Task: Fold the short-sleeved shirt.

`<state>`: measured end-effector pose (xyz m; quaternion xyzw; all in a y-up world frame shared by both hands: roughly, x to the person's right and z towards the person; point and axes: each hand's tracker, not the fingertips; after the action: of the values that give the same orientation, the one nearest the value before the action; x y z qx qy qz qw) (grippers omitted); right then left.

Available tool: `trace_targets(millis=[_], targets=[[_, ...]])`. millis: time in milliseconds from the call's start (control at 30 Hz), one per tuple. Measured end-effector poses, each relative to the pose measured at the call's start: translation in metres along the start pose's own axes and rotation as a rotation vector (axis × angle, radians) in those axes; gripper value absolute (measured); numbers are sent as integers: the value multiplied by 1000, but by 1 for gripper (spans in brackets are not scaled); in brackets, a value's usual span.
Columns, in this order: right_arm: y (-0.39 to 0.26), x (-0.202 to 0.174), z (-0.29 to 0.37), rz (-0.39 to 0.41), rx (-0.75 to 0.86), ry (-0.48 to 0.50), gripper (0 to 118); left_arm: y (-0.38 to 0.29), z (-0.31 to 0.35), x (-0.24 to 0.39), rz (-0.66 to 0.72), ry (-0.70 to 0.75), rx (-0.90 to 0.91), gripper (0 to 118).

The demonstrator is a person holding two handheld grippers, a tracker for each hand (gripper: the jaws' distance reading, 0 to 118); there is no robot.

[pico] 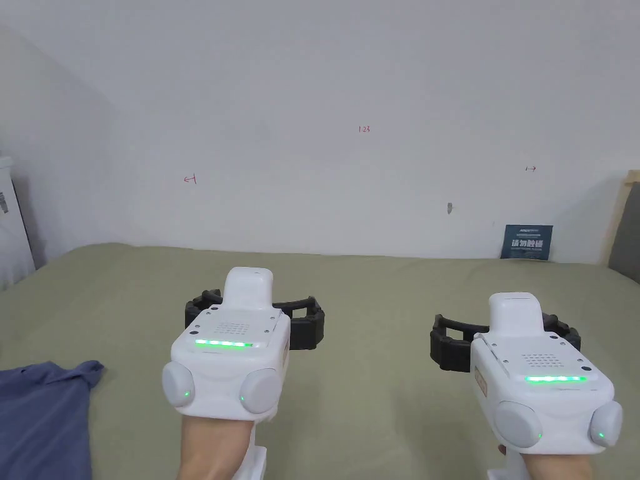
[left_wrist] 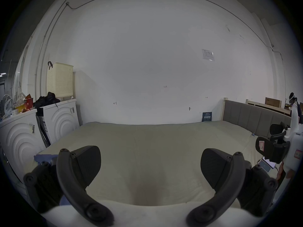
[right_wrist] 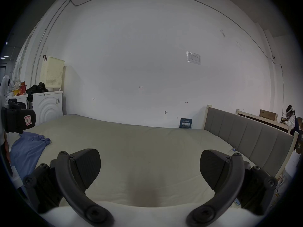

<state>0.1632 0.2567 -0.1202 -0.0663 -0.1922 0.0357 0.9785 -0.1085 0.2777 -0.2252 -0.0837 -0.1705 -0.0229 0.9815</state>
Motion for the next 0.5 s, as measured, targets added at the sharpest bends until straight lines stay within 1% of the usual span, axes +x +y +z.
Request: trace_targets(millis=[500], targets=[[2,0,2,-2,7,-2,118,2,2,-2,4,3,6,118]])
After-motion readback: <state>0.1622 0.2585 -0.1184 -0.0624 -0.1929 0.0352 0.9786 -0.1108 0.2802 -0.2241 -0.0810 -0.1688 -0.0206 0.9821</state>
